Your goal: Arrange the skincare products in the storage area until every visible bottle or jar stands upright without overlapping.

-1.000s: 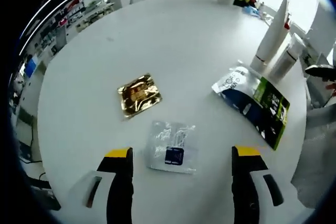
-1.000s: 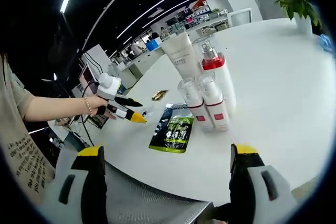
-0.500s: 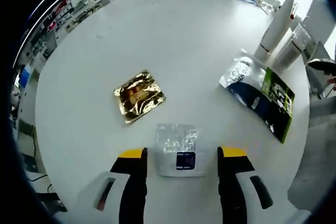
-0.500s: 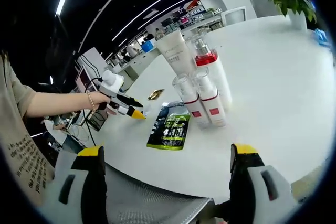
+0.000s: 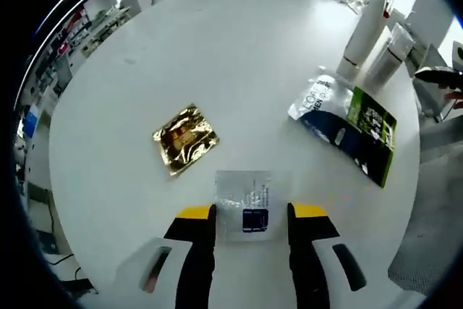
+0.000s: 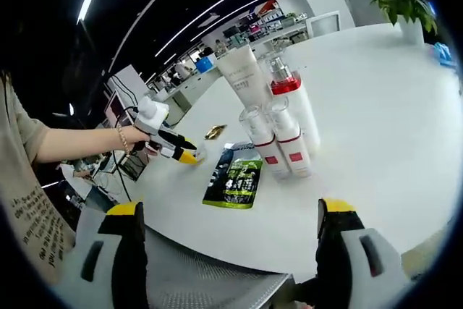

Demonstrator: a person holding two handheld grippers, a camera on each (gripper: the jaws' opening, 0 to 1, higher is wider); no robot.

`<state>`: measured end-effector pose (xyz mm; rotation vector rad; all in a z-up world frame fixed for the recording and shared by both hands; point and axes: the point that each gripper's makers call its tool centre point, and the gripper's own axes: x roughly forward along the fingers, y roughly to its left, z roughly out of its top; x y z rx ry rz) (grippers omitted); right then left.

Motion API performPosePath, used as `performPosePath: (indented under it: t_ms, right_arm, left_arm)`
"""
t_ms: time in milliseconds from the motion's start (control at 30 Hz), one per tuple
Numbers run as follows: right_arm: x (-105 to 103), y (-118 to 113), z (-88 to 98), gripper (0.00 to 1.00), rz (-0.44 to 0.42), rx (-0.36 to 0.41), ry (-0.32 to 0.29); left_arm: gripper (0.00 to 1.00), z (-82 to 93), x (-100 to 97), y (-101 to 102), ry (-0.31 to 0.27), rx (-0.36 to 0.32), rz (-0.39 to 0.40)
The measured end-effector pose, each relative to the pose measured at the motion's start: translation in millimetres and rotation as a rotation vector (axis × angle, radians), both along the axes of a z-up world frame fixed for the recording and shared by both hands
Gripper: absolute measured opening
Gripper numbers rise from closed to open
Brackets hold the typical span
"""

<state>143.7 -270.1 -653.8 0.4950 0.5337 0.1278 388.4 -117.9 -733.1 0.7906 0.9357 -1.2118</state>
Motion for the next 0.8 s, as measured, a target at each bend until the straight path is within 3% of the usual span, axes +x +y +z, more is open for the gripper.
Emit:
performPosePath:
  t_ms: [167,267,500,800]
  right_arm:
    - [2.0,3.8,3.9,1.0,0.005,0.0,-0.014]
    - [2.7,6.6,6.2,1.0,0.008,-0.001,-0.022]
    - [-1.9,7.4,7.8,1.0,0.004,-0.003,-0.028]
    - [-8.2,-4.9,6.9,1.0,-0.019,-0.029,-0.019]
  left_arm:
    - [0.36,11.5,-17.8,-4.8,-0.017,-0.005,-0.175]
    - [0.36,12.2,-28.3,-3.6,-0.014,0.009,-0.221]
    - [0.36,6.9,-60.8,-2.2,-0.036,0.075,-0.442]
    - [0.36,1.1,-84.9,-8.7,0.0,0.068,-0.498]
